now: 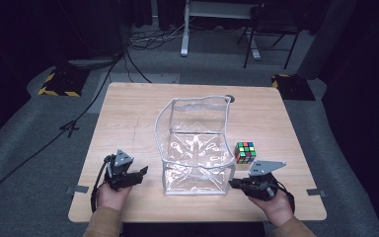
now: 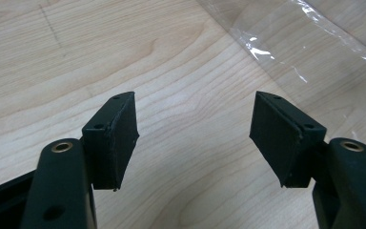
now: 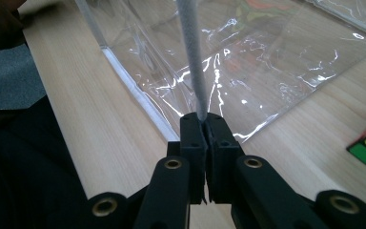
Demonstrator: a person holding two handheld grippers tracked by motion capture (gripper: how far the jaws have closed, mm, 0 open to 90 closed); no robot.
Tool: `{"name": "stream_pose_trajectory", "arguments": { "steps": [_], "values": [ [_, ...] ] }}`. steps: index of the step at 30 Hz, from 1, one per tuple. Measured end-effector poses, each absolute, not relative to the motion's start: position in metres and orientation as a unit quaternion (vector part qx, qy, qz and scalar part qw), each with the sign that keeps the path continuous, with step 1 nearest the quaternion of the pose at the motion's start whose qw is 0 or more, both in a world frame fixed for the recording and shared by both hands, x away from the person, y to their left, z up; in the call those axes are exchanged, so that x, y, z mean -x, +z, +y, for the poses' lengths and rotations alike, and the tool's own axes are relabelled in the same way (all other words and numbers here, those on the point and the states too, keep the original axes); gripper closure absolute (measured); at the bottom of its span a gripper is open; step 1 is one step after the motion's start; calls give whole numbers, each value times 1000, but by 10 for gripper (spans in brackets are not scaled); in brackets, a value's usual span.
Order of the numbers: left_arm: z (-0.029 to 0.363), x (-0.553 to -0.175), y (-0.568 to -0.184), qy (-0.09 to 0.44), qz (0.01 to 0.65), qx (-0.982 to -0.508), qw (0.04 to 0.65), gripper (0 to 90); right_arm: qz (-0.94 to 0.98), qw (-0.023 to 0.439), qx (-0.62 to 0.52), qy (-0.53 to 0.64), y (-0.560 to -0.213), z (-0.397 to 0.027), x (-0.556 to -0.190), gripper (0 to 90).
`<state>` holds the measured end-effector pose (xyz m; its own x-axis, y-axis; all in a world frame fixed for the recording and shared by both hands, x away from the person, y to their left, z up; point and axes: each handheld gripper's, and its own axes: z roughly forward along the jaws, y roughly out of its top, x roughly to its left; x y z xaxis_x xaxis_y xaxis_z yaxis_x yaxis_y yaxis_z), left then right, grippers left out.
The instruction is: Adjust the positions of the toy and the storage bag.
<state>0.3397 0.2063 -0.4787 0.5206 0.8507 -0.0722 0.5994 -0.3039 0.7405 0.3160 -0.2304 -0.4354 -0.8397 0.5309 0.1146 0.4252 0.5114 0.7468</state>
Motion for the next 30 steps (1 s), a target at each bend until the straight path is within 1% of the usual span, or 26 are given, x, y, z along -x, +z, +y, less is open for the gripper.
{"name": "stream_pose_trajectory", "arguments": {
  "steps": [12,24,26,30],
  "values": [
    [191,-350,-480,160,440,-804,367,336,858,67,-297,413,-436,-260,-282,872],
    [184,-354,-485,153,434,-812,360,336,858,57,-294,418,-437,-277,-263,865],
    [184,-355,-486,150,435,-812,358,336,857,57,-293,419,-437,-278,-262,838],
    [183,-356,-487,152,432,-817,351,336,858,60,-294,418,-433,-284,-264,673]
  ]
}}
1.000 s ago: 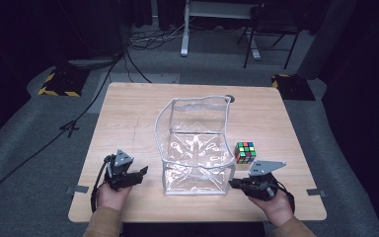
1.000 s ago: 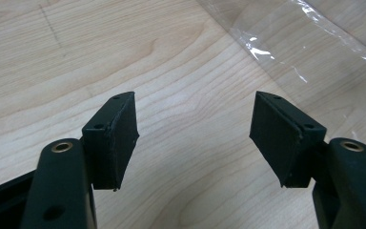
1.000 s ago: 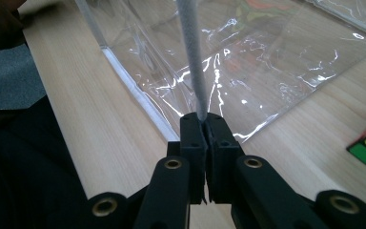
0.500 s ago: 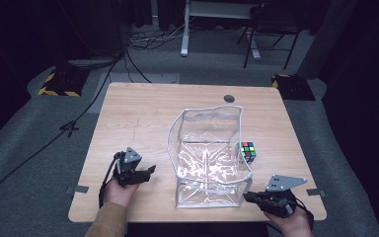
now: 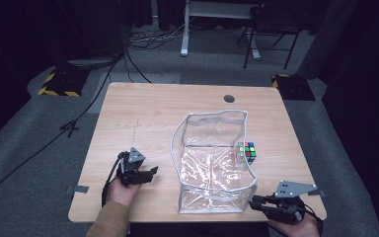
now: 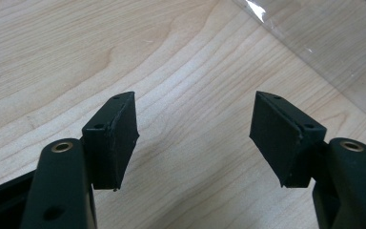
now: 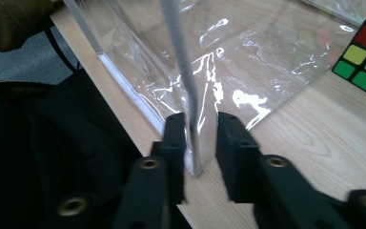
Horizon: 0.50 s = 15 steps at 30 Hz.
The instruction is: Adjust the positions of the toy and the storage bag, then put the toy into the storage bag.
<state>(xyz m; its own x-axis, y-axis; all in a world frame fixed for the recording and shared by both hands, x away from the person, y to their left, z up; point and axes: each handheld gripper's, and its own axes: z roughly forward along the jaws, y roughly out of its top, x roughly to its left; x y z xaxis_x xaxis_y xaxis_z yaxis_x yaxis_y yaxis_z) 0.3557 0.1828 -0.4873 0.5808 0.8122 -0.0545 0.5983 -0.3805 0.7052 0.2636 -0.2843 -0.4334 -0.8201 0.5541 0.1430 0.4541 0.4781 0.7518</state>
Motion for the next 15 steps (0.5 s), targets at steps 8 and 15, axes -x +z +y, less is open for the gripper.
{"name": "stream_pose_trajectory", "arguments": {
  "steps": [8,15],
  "values": [
    [184,-358,-491,142,437,-822,338,333,853,70,-302,420,-422,-301,-268,574],
    [184,-358,-491,147,439,-822,332,333,838,109,-348,406,-413,-312,-285,513]
  ]
}}
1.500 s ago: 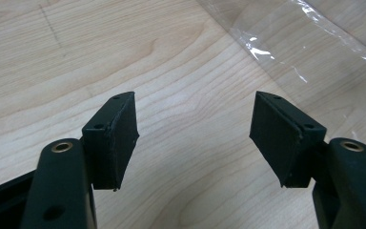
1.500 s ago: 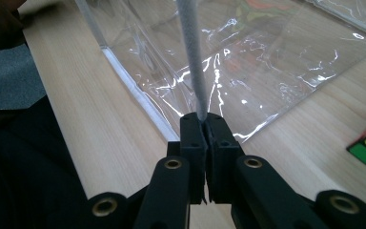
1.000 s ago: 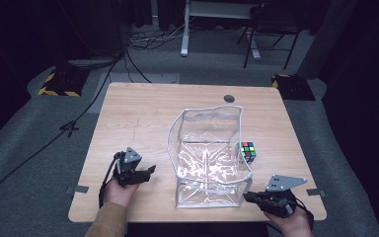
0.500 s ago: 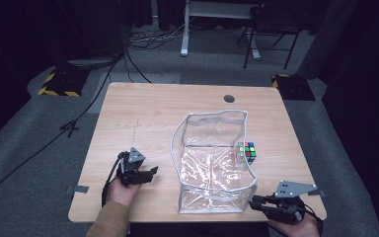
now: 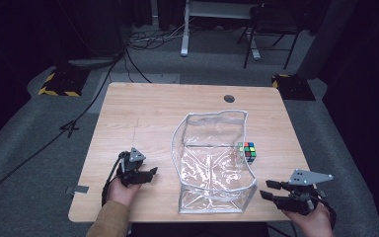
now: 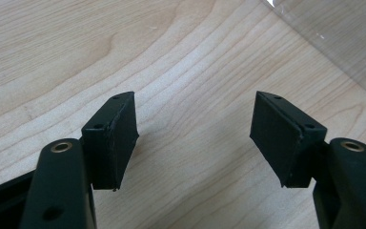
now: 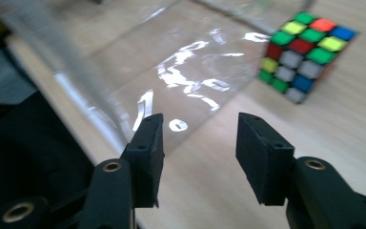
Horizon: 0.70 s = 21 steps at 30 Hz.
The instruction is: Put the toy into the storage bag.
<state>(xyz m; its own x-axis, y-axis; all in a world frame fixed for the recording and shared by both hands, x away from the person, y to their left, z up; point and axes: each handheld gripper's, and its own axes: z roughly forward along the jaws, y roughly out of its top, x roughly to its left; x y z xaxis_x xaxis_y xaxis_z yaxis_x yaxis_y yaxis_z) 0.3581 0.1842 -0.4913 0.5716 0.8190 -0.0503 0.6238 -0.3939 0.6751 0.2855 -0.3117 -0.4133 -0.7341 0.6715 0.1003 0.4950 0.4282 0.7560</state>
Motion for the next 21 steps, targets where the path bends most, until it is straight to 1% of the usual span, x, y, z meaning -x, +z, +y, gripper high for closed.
{"name": "stream_pose_trajectory", "arguments": {
  "steps": [1,8,11,14,17,18,19,21],
  "values": [
    [185,-357,-492,149,438,-824,328,332,829,109,-370,406,-412,-315,-295,502],
    [192,-352,-495,151,441,-825,320,330,811,124,-409,398,-413,-317,-327,436],
    [195,-349,-496,151,443,-824,321,324,803,119,-419,407,-416,-316,-344,392],
    [196,-347,-497,156,436,-826,320,317,796,116,-429,410,-422,-312,-360,348],
    [201,-343,-500,156,437,-821,333,314,792,125,-434,411,-426,-304,-371,304],
    [201,-343,-500,156,437,-821,333,314,792,125,-434,411,-426,-304,-371,304],
    [204,-341,-500,161,434,-820,336,314,790,136,-440,405,-428,-298,-378,273],
    [205,-340,-502,164,433,-817,343,314,787,136,-443,407,-430,-294,-386,269]
  ]
}}
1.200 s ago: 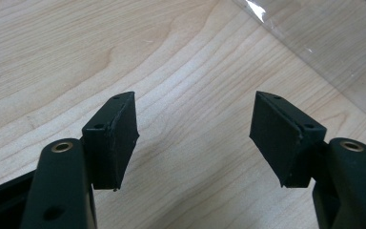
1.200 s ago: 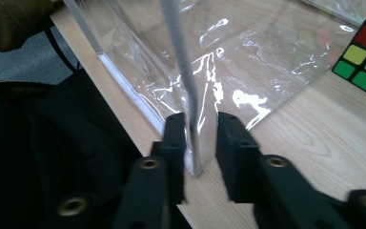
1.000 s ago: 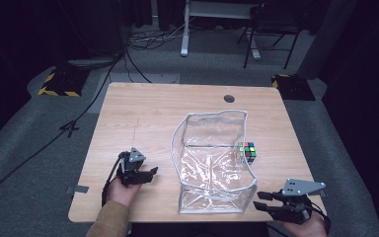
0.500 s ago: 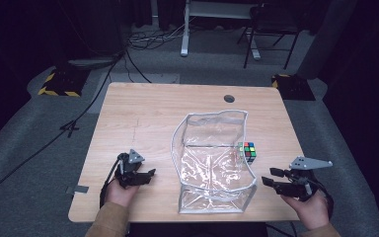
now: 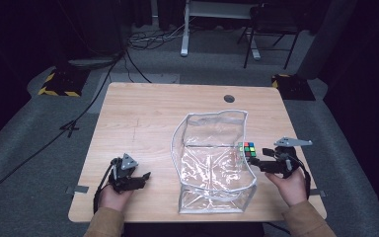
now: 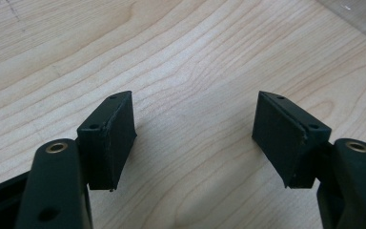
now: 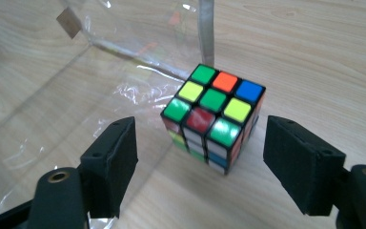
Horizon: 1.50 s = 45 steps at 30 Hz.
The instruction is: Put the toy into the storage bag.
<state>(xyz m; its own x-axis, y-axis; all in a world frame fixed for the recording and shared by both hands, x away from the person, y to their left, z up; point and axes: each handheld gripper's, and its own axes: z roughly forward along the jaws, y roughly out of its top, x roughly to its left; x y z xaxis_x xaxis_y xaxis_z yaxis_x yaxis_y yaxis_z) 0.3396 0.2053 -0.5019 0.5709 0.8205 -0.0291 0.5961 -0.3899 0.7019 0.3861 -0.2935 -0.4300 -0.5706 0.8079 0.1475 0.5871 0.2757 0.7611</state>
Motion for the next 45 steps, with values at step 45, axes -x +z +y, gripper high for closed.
{"name": "stream_pose_trajectory", "arguments": {
  "steps": [45],
  "values": [
    [207,-340,-502,166,434,-818,339,294,819,155,-483,268,-450,-272,-446,252]
  ]
}}
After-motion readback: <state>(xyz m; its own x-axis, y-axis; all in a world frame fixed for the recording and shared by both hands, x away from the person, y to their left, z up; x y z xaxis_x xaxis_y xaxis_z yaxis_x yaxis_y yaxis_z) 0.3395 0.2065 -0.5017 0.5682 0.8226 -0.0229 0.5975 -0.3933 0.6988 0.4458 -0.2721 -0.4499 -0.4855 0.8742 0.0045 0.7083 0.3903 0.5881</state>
